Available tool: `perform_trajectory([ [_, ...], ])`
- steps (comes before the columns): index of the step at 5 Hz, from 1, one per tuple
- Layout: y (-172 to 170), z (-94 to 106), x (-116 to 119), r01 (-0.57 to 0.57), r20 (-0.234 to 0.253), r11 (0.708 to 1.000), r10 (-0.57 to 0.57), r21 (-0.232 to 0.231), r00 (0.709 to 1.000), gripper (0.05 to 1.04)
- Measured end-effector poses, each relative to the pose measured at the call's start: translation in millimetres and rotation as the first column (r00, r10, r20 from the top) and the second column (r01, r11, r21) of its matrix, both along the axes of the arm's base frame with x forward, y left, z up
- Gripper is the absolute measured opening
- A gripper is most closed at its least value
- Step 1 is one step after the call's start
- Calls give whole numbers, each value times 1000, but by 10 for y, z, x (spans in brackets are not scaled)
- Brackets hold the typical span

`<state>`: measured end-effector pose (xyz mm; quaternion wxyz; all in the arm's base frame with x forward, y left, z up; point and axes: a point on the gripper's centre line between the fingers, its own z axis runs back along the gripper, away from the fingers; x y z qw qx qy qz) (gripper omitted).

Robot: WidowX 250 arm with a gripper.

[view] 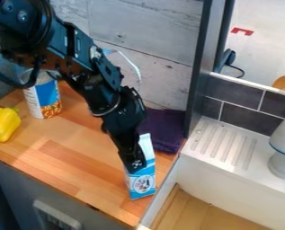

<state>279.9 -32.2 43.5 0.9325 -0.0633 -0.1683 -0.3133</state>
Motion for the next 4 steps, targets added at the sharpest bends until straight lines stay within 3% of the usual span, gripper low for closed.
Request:
perform_trajectory([
  [1,16,70,-1,-5,22,1000,6,-10,1000,1011],
  [2,70,345,52,-36,47,999,36,-4,998,1005],
  [3,275,694,110,-149,-17,984,152,94,988,1002],
  [4,541,1170,108,-312,-70,946,318,84,946,1001],
])
